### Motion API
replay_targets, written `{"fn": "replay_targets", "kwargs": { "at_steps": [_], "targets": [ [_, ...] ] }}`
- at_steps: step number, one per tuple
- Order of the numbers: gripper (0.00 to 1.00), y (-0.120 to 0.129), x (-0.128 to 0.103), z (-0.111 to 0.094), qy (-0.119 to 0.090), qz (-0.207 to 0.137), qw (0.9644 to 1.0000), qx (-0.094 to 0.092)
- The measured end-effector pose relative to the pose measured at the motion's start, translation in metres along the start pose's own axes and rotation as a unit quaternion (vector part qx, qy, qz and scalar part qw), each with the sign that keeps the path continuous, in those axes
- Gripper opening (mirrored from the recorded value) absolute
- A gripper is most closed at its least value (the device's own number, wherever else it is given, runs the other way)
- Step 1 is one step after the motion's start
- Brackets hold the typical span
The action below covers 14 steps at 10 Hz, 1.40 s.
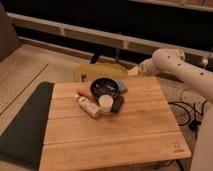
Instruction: Wipe the white sponge on the table
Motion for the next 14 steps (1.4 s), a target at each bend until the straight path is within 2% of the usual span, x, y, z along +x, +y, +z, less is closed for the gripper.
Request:
{"fn": "replay_targets", "kwargs": {
  "at_steps": [1,2,3,4,5,6,7,8,12,13,14],
  "targets": [
    [0.65,-0.001,-0.001,0.000,0.000,-0.003,1.0000,0.004],
    [0.65,-0.009,-0.005,0.002,0.000,-0.011,0.9998,0.019],
    [0.65,-0.011,-0.011,0.009,0.001,-0.024,0.9992,0.031],
    [0.65,-0.011,-0.016,0.016,0.002,-0.036,0.9986,0.037],
    [0.65,-0.010,-0.020,0.032,0.006,-0.056,0.9975,0.043],
    [0.65,-0.012,-0.019,0.042,0.012,-0.061,0.9971,0.045],
    [0.65,-0.018,-0.014,0.056,0.023,-0.070,0.9960,0.051],
    [0.65,-0.026,-0.006,0.074,0.047,-0.088,0.9927,0.067],
    [0.65,-0.047,0.008,0.104,0.098,-0.114,0.9834,0.101],
    [0.65,-0.048,0.008,0.112,0.104,-0.116,0.9824,0.103],
    [0.65,-0.044,0.008,0.124,0.108,-0.113,0.9829,0.097]
  ]
}}
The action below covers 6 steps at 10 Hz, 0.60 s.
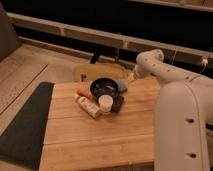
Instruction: Wipe the white sponge on the table
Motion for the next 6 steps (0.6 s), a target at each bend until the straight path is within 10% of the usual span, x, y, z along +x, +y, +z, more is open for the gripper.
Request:
{"fn": "replay_targets", "kwargs": {
  "at_steps": [6],
  "targets": [
    [0.65,-0.0010,-0.0028,0.0088,0.001,-0.001,1.0000,0.004]
  ]
}}
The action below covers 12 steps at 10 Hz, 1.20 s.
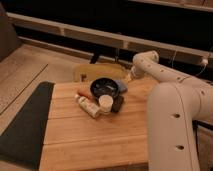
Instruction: Wipe the white sponge on the table
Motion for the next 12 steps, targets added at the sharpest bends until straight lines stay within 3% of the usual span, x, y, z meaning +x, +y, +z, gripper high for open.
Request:
{"fn": "replay_targets", "kwargs": {
  "at_steps": [3,6,8,9,10,12],
  "targets": [
    [0.65,-0.016,-0.009,0.003,0.000,-0.018,0.9991,0.039],
    [0.65,-0.011,-0.018,0.015,0.007,-0.031,0.9984,0.048],
    [0.65,0.009,-0.017,0.037,0.018,-0.030,0.9992,0.018],
    [0.65,0.011,-0.018,0.038,0.018,-0.029,0.9993,0.014],
    [0.65,0.030,-0.017,0.054,0.026,-0.032,0.9990,-0.017],
    [0.65,0.038,-0.011,0.065,0.040,-0.040,0.9979,-0.030]
  ]
}}
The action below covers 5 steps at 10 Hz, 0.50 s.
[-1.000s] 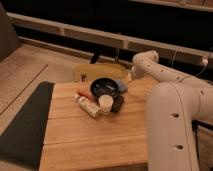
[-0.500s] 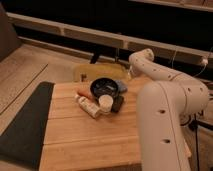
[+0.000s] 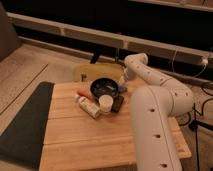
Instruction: Wipe the white sponge on the table
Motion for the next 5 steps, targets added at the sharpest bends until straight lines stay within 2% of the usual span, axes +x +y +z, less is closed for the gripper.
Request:
{"fn": "replay_targets", "kwargs": {
  "at_steps": [2,3,5],
  "targets": [
    [0.64,0.0002,0.0038,0.0064,0.008,-0.002,1.0000,-0.006],
    [0.57,-0.0007,0.0042,0.0077,0.009,-0.003,0.9999,-0.006],
    [0.37,0.0005,0.0009,0.0081,0.010,-0.008,0.9999,-0.002]
  ]
}}
